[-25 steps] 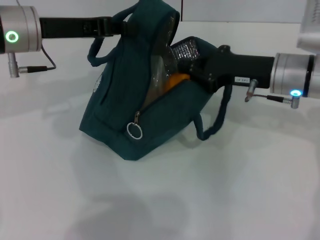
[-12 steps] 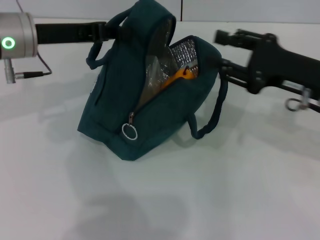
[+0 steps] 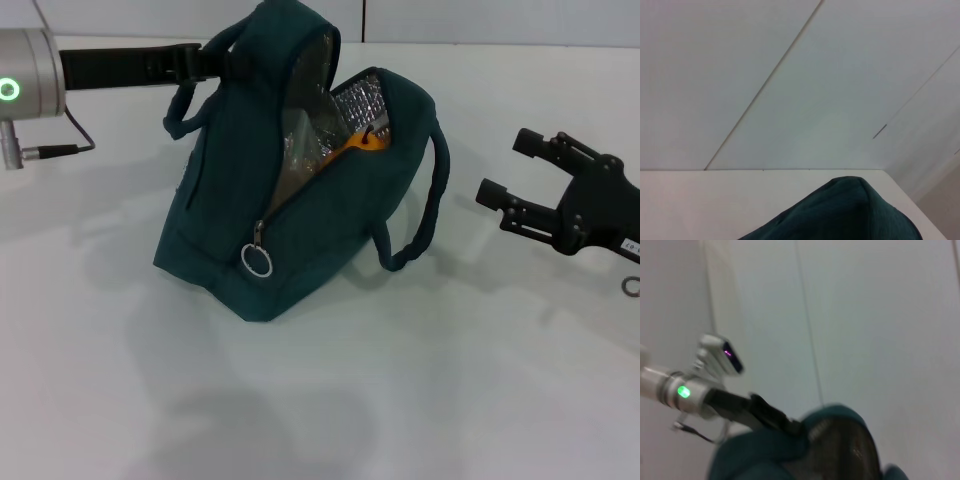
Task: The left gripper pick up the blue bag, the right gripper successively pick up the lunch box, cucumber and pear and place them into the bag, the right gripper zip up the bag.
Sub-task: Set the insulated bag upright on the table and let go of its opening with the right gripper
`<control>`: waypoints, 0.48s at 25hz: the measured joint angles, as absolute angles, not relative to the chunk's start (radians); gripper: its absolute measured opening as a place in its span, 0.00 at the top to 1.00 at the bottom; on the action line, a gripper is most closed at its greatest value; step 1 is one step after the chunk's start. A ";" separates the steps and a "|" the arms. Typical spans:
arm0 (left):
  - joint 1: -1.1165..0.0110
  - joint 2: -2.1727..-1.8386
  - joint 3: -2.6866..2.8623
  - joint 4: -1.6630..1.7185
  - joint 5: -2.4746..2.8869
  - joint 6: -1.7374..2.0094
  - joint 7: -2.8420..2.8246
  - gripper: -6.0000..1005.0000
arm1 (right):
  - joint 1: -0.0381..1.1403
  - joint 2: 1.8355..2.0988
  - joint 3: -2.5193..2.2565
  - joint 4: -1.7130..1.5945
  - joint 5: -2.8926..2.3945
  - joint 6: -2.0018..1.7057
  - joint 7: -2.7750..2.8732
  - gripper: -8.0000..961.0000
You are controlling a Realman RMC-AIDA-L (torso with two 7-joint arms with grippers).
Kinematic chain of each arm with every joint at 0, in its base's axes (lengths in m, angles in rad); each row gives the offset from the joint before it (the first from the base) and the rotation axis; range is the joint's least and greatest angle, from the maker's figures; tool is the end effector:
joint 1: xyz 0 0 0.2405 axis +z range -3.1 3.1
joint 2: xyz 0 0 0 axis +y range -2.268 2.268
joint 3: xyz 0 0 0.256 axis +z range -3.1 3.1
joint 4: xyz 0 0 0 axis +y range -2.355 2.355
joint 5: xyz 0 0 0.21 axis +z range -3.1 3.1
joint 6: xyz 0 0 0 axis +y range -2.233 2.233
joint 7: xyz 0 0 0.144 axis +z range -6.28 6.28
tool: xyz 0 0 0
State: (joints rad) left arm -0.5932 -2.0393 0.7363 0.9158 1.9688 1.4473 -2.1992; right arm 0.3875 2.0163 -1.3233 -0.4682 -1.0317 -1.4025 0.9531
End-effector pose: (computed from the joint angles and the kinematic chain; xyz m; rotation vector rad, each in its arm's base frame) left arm -0.2224 0.3866 0.0606 -2.4046 -1.2980 -0.7725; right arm 0.2567 0.3157 -0.0145 -2.4138 0.3981 1.0627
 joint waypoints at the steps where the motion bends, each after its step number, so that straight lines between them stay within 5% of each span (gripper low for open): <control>1: -0.594 -2.041 0.736 0.916 1.969 1.447 -2.199 0.94 | 0.394 2.018 -1.324 -0.459 -1.031 -1.382 0.950 0.14; 12: -0.599 -2.054 0.736 0.916 1.966 1.446 -2.192 0.94 | 0.612 2.028 -1.412 -0.320 -0.993 -1.146 0.992 0.12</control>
